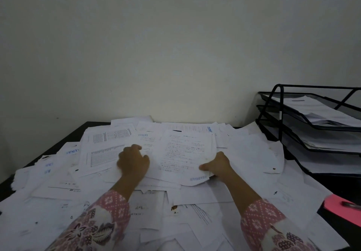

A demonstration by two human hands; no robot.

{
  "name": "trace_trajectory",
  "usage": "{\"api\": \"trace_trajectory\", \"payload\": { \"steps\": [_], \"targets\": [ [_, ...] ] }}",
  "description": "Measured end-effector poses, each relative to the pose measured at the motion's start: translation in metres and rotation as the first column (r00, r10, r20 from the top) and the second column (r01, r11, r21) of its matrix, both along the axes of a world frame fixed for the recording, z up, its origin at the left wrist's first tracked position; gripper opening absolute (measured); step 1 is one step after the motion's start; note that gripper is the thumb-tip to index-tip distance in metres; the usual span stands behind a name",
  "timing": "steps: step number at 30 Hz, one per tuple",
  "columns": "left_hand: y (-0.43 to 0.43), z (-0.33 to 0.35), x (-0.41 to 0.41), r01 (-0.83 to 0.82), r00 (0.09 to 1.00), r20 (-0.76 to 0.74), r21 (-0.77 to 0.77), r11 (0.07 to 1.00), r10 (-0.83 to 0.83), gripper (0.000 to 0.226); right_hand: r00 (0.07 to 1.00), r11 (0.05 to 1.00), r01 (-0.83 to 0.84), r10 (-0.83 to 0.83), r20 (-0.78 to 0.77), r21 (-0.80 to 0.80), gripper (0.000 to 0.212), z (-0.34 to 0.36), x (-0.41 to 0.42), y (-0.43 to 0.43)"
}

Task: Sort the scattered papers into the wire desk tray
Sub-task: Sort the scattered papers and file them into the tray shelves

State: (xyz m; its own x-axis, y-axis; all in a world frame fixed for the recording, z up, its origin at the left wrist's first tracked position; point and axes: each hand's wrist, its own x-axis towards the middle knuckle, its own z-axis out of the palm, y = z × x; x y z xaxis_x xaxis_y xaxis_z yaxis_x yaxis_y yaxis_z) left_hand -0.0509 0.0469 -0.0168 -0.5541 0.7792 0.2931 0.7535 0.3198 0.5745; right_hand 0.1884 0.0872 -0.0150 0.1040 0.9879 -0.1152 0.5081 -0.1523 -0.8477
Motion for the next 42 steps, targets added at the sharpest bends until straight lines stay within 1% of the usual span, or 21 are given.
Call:
{"api": "trace_trajectory", "payload": {
  "steps": [2, 4, 6, 9, 11, 13, 14, 17, 20, 22, 24, 26, 27, 29, 31, 32, 35, 37, 38, 40, 42],
  "targets": [
    [-0.003, 0.001, -0.020, -0.084, 0.994, -0.089, -0.192, 0.978, 0.068, 0.049, 1.000, 1.000, -0.005, 0.005, 0.012, -0.004, 0.052, 0.002, 0.000, 0.002],
    [-0.004, 0.001, -0.034, -0.123, 0.984, -0.158, -0.298, 0.947, 0.079, 0.063, 0.999, 1.000, -0.009, 0.009, 0.038, 0.000, 0.050, 0.005, 0.003, 0.002],
    [-0.003, 0.001, -0.041, -0.114, 0.984, -0.166, -0.319, 0.941, 0.063, 0.070, 0.997, 1.000, -0.018, 0.017, 0.069, 0.003, 0.048, 0.010, 0.003, 0.002],
    [-0.002, 0.010, -0.048, -0.047, 0.998, -0.053, -0.330, 0.943, 0.032, 0.072, 0.994, 0.999, -0.050, 0.049, 0.099, 0.007, 0.051, 0.010, -0.003, 0.001],
    [0.000, 0.013, -0.051, 0.049, 0.998, 0.047, -0.300, 0.953, -0.036, 0.065, 0.989, 0.996, -0.084, 0.081, 0.120, 0.018, 0.051, 0.008, -0.010, 0.001],
    [-0.002, 0.015, -0.050, 0.127, 0.989, 0.105, -0.232, 0.964, -0.105, 0.050, 0.987, 0.994, -0.102, 0.098, 0.128, 0.026, 0.051, 0.007, -0.019, 0.000],
    [-0.002, 0.014, -0.048, 0.155, 0.983, 0.124, -0.197, 0.968, -0.133, 0.047, 0.986, 0.993, -0.112, 0.108, 0.131, 0.027, 0.051, 0.007, -0.023, -0.001],
    [-0.003, 0.012, -0.042, 0.211, 0.964, 0.189, -0.099, 0.973, -0.190, 0.048, 0.975, 0.989, -0.142, 0.133, 0.176, 0.040, 0.048, 0.009, -0.035, -0.005],
    [-0.004, 0.015, -0.039, 0.238, 0.925, 0.312, -0.029, 0.971, -0.217, 0.045, 0.962, 0.984, -0.165, 0.146, 0.231, 0.066, 0.037, 0.009, -0.043, -0.009],
    [-0.005, 0.017, -0.038, 0.276, 0.889, 0.385, -0.022, 0.961, -0.247, 0.050, 0.957, 0.980, -0.184, 0.160, 0.243, 0.078, 0.036, 0.008, -0.049, -0.011],
    [-0.005, 0.018, -0.039, 0.334, 0.848, 0.449, -0.038, 0.942, -0.283, 0.065, 0.957, 0.978, -0.192, 0.168, 0.236, 0.082, 0.036, 0.008, -0.053, -0.012],
    [-0.004, 0.018, -0.041, 0.388, 0.824, 0.477, -0.085, 0.918, -0.304, 0.078, 0.955, 0.980, -0.187, 0.166, 0.244, 0.067, 0.038, 0.010, -0.054, -0.014],
    [-0.004, 0.020, -0.041, 0.400, 0.821, 0.484, -0.113, 0.910, -0.301, 0.078, 0.959, 0.982, -0.181, 0.162, 0.234, 0.062, 0.040, 0.012, -0.054, -0.014],
    [-0.004, 0.023, -0.042, 0.412, 0.805, 0.520, -0.142, 0.900, -0.286, 0.069, 0.971, 0.987, -0.150, 0.135, 0.195, 0.064, 0.047, 0.013, -0.053, -0.013],
    [-0.004, 0.025, -0.042, 0.417, 0.760, 0.587, -0.111, 0.902, -0.279, 0.059, 0.982, 0.991, -0.122, 0.112, 0.150, 0.055, 0.051, 0.015, -0.054, -0.014],
    [-0.006, 0.026, -0.040, 0.415, 0.747, 0.604, -0.098, 0.905, -0.277, 0.058, 0.986, 0.992, -0.116, 0.109, 0.130, 0.047, 0.050, 0.015, -0.055, -0.014],
    [-0.010, 0.024, -0.039, 0.413, 0.787, 0.544, -0.113, 0.904, -0.291, 0.063, 0.986, 0.992, -0.122, 0.119, 0.119, 0.013, 0.038, 0.018, -0.057, -0.017],
    [-0.013, 0.023, -0.039, 0.424, 0.810, 0.491, -0.111, 0.899, -0.321, 0.062, 0.991, 0.993, -0.120, 0.120, 0.067, -0.005, 0.040, 0.020, -0.055, -0.016],
    [-0.014, 0.023, -0.040, 0.429, 0.811, 0.478, -0.092, 0.899, -0.338, 0.062, 0.992, 0.992, -0.125, 0.125, 0.006, -0.025, 0.042, 0.020, -0.053, -0.016],
    [-0.016, 0.022, -0.039, 0.438, 0.797, 0.477, -0.034, 0.898, -0.370, 0.060, 0.972, 0.986, -0.153, 0.139, -0.187, -0.063, 0.041, 0.023, -0.049, -0.015],
    [-0.018, 0.023, -0.035, 0.436, 0.768, 0.505, 0.037, 0.899, -0.393, 0.058, 0.912, 0.984, -0.156, 0.112, -0.394, -0.082, 0.038, 0.027, -0.043, -0.015]
  ]
}}
